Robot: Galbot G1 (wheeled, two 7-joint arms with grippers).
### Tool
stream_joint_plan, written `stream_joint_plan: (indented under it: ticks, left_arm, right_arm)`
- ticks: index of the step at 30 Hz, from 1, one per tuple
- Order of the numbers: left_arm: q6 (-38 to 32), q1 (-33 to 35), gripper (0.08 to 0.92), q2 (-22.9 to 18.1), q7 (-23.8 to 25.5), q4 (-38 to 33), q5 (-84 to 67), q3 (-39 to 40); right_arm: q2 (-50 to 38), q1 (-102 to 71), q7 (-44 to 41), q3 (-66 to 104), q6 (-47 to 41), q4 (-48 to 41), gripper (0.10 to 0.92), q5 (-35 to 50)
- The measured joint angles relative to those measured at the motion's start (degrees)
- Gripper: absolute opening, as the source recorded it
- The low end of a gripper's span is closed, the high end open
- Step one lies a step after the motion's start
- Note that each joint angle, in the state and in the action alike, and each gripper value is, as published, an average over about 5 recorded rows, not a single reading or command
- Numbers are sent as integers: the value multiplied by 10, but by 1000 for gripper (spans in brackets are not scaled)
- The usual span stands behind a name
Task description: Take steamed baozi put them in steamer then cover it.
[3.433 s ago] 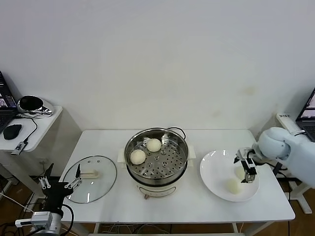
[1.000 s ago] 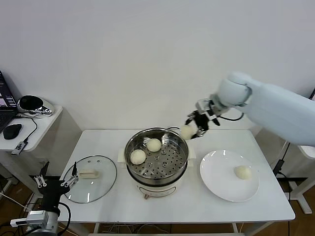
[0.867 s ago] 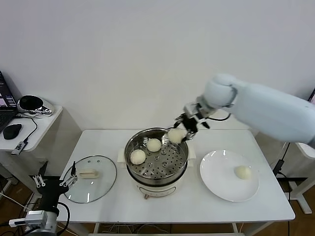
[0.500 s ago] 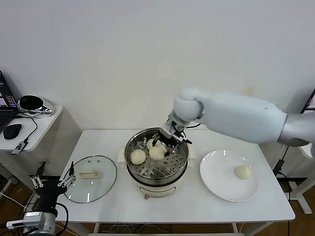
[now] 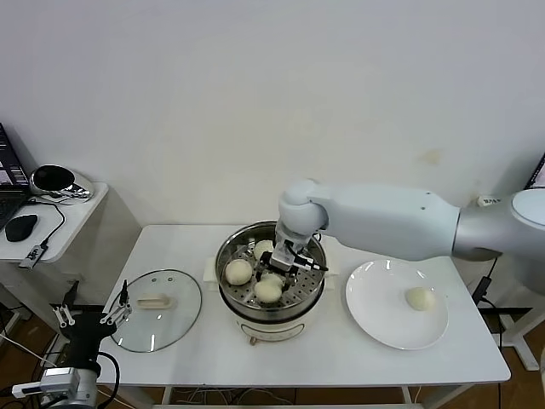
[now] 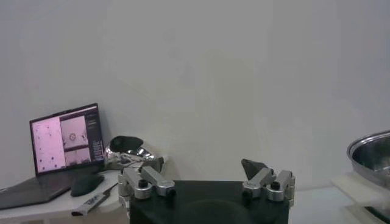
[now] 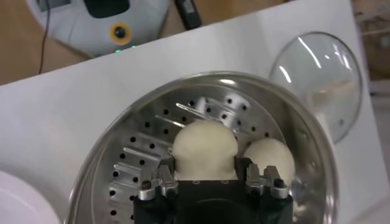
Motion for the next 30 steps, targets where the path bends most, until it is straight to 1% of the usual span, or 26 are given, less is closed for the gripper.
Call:
stream_joint_plan:
  ticks: [2,4,9,12,15,18,24,30]
  left_arm:
    - [-1,0,823,0,0,2,0,0]
    - [-1,0,823,0,0,4,0,0]
    - [-2,-2,823,1,0,5,0,0]
    - [-2,-3,823,3,0,6,-1,0]
    - [-2,-6,823,5,0,6,-2,-1]
    - [-3,-8,823,8,0,7,-2,-2]
    - [-4,-13,823,14,0,10,-3,3]
    - [-6,-18,823,20,1,14,-3,11]
  right_arm:
    - [1,-1,0,-1,6,0,626,-3]
    - [1,-1,1,-2,11,0,663,-6]
    - [-2,5,0,0,18,1,788,-9]
    - [-10,16,-3,6,14,3,817,-9]
    - [-24,30,-8,14,-5,7,822,-6]
    - [-45,45,-14,22,-44,14,823,1]
    - [-108,68,-19,38,-155,35,823,27]
    - [-193,65,-12,57,-262,59,823,46]
